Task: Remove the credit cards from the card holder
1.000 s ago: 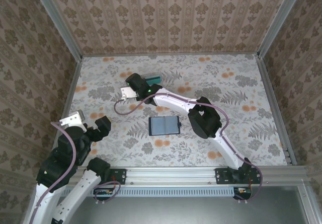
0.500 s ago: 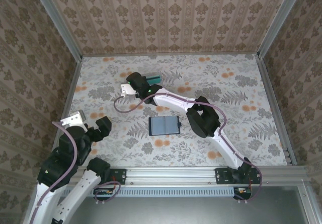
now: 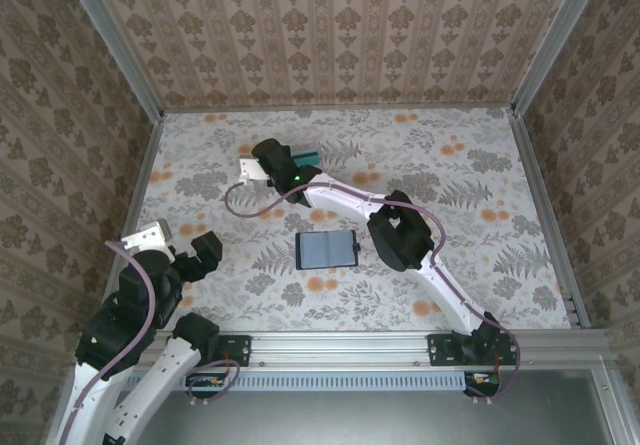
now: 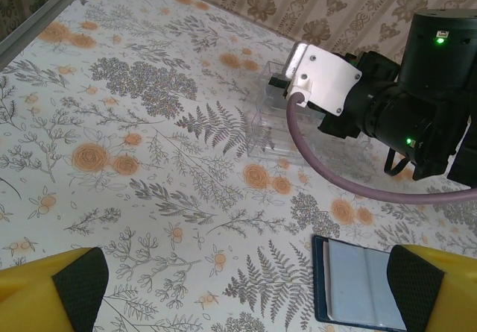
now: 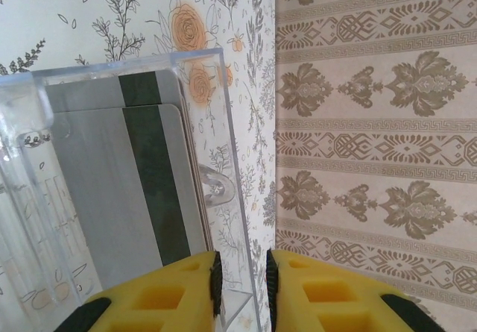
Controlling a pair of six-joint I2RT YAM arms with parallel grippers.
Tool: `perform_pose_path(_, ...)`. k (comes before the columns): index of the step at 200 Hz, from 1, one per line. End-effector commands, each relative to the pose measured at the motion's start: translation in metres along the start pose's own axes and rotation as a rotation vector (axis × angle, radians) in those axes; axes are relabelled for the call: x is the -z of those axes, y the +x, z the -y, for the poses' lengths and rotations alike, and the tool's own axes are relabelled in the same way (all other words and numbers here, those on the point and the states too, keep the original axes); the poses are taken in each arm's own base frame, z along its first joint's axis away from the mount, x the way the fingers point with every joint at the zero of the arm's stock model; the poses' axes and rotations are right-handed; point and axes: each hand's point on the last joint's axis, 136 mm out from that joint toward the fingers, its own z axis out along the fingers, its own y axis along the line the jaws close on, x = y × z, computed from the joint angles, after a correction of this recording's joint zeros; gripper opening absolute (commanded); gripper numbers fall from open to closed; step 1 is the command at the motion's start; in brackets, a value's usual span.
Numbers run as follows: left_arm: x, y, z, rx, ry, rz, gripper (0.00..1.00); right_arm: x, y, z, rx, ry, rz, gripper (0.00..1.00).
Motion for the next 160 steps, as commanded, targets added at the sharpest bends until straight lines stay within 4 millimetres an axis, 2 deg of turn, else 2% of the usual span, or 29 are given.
perform_pose_path(1,-0.001,0.000,-0.003,-0.015,-0.011,0.011,1.00,-0.008,0.005,0.001,-0.033,0.016,-0.024,0.27)
perform_pose_path(40,-0.002,0.001,-0.001,-0.014,-0.004,0.009,1.00,-0.009,0.008,-0.006,-0.041,-0.008,-0.029,0.27)
perform_pose_path(70,-0.002,0.001,-0.001,-0.017,-0.004,0.006,1.00,0.002,0.005,0.007,-0.108,-0.006,-0.013,0.27)
perform_pose_path(90,-0.004,0.002,0.000,-0.016,-0.001,0.003,1.00,0.022,0.001,0.022,-0.177,-0.015,0.029,0.29)
perform_pose_path(119,-0.009,0.004,0.003,-0.018,0.008,-0.010,1.00,0.061,-0.003,0.047,-0.288,-0.013,0.105,0.32)
perform_pose_path(160,-0.022,0.007,0.012,-0.026,0.011,-0.050,1.00,0.114,0.015,0.071,-0.442,0.008,0.145,0.36)
